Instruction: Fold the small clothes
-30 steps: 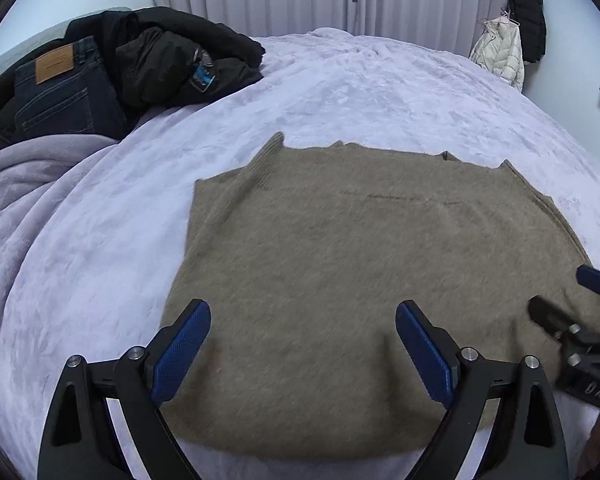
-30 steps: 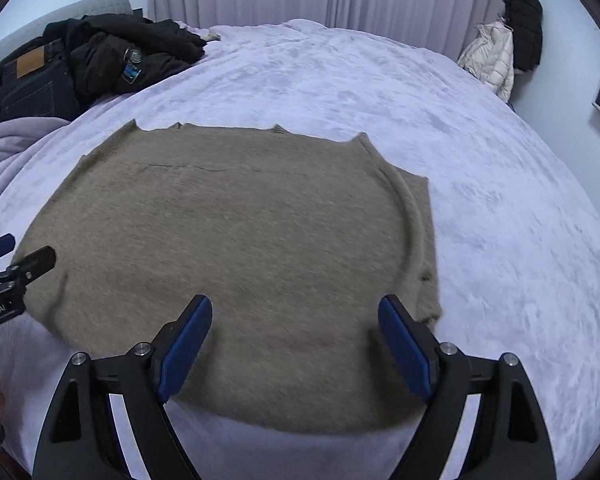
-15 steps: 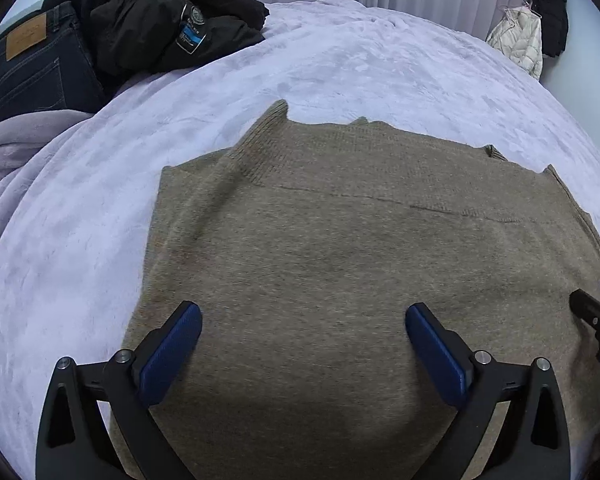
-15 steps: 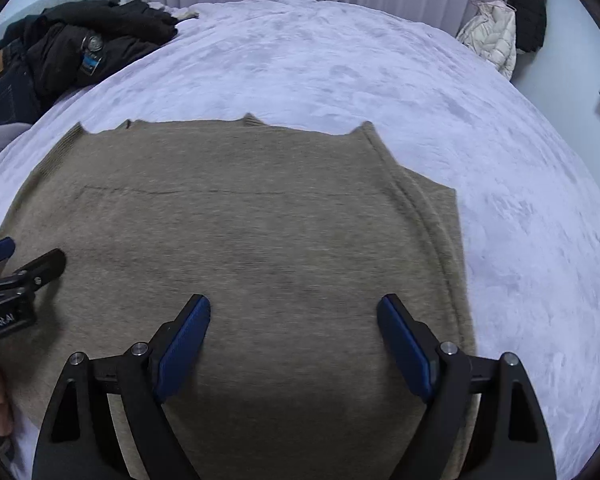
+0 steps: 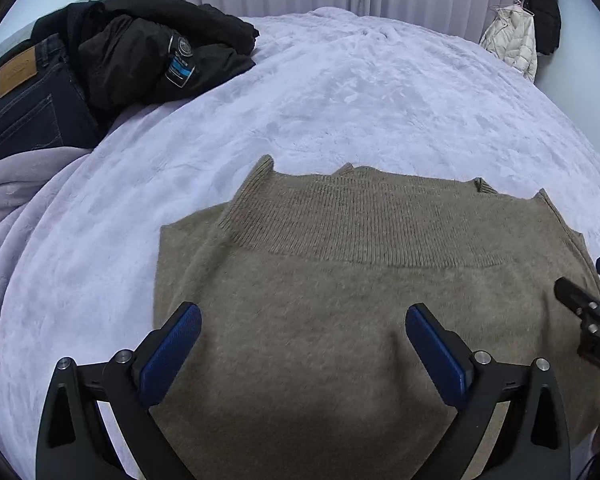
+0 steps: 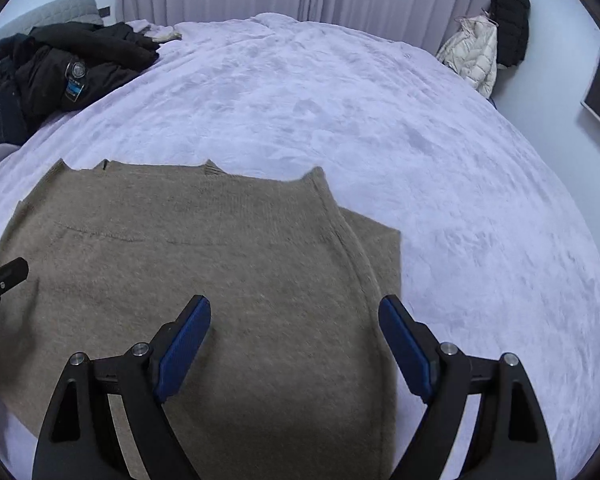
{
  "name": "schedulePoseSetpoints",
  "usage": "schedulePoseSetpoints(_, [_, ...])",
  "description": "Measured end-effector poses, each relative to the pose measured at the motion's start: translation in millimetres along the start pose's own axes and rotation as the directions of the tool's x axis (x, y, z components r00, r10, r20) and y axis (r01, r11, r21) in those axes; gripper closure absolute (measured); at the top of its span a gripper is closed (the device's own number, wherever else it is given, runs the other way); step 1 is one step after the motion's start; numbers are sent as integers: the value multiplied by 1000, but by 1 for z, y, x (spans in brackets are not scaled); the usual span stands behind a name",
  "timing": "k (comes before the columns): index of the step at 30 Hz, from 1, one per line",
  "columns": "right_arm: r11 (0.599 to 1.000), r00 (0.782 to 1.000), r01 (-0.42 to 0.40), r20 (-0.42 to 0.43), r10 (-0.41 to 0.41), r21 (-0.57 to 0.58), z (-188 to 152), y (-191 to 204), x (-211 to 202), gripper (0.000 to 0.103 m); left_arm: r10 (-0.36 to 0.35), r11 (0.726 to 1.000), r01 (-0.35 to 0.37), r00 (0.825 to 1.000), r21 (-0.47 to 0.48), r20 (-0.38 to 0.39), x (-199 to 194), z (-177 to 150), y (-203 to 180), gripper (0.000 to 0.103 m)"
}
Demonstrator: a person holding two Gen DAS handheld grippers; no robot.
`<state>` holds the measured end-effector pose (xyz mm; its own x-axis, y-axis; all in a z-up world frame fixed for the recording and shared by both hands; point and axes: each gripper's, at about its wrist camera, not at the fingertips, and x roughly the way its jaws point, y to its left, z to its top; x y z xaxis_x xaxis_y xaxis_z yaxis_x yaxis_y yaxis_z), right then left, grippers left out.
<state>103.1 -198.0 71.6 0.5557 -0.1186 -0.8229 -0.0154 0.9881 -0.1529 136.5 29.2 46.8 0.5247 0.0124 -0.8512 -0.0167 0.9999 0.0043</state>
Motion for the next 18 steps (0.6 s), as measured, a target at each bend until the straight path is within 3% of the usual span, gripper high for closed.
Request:
schedulePoseSetpoints(4, [999,996,-21,-86,24,38,27,19,38,15,-19,995,11,997,-100,-80,34,22,-7,0])
schedulePoseSetpoints(6, [996,995,-18,-98,27,84,39,20,52,15,-16,992,6,997,-127,-80,45,29,-9,0])
schedulePoseSetpoints(9, [992,992,-23,-121,38,128,48,15,75,15,42,996,-47,997,-80,-57,59,35,-10,0])
schedulePoseSetpoints(12, [989,994,10,-107,6,146,48,-5,84,14,-20,995,16,999,-96,-45,66,37,9,0])
schedulePoseSetpoints(15, [970,993,-61,-85,83,234,43,-32,89,15,-42,995,39,999,-90,-30,69,34,17,0])
schedulePoseSetpoints(18, [971,993,-19,-111,47,237,43,-38,90,14,-21,998,19,999,-62,-35,53,33,14,0])
